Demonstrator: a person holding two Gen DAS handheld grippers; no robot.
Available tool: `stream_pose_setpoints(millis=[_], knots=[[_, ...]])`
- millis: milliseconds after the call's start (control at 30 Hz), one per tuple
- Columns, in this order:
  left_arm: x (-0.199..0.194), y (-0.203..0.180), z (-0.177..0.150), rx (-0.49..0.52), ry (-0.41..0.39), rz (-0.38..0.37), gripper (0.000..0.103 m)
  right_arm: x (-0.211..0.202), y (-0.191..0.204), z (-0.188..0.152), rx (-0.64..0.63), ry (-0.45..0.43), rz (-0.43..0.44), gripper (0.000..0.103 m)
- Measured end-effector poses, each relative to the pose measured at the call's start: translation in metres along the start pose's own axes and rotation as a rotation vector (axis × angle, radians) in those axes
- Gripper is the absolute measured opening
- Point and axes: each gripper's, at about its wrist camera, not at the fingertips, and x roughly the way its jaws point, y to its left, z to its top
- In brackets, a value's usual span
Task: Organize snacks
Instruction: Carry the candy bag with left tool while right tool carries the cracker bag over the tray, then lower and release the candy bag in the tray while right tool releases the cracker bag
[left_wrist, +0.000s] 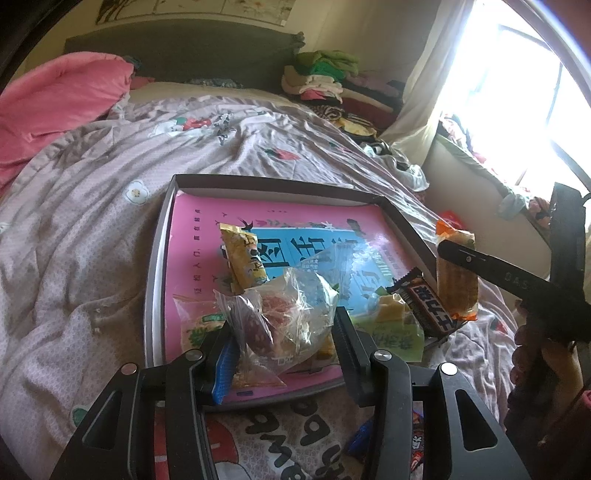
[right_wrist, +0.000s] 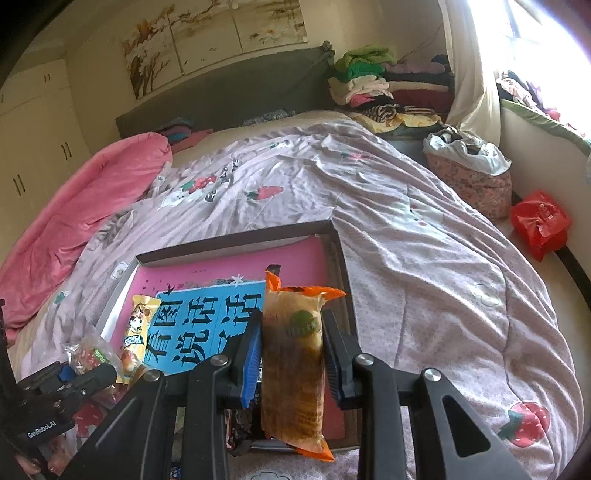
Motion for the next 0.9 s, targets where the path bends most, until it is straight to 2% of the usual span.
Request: stream_pose_setpoints(millis=[900], knots=[[0.0061,-0.0062,-0.0038,0.010,0.018,-0.024,0.049,-0.0025,-0.0020,-0.0038,0.037,0.022,0.012,0.035]])
